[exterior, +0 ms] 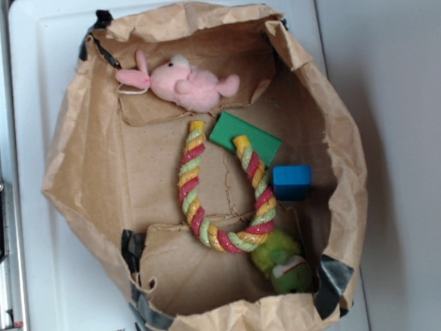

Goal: Grab the green block.

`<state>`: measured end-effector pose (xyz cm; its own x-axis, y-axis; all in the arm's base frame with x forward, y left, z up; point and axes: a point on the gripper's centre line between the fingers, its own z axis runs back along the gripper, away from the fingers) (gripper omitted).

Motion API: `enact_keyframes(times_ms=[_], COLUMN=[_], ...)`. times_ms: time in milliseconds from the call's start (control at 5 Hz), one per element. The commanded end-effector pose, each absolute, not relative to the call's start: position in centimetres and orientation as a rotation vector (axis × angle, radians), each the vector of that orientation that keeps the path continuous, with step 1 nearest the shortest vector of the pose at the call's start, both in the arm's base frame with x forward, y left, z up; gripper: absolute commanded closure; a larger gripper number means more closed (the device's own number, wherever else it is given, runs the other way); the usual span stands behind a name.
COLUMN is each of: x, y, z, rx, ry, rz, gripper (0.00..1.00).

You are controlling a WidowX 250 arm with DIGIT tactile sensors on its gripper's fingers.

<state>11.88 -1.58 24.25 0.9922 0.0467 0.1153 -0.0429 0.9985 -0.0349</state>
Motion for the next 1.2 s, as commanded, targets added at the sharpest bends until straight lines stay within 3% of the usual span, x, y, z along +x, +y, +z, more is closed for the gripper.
enact_keyframes(times_ms=[0,400,600,1000], x=[11.9,17.8,20.7,25.5], y=[-1.6,-0.9,-0.3,2.5], z=[24.3,23.0,21.6,19.1], rx=[-0.032,0.011,0.014,0.014], ry=[-0.116,-0.153,-0.191,-0.184], rz=[0.045,-0.046,-0.228,-0.282], gripper=[0.00,0.00,0.00,0.00])
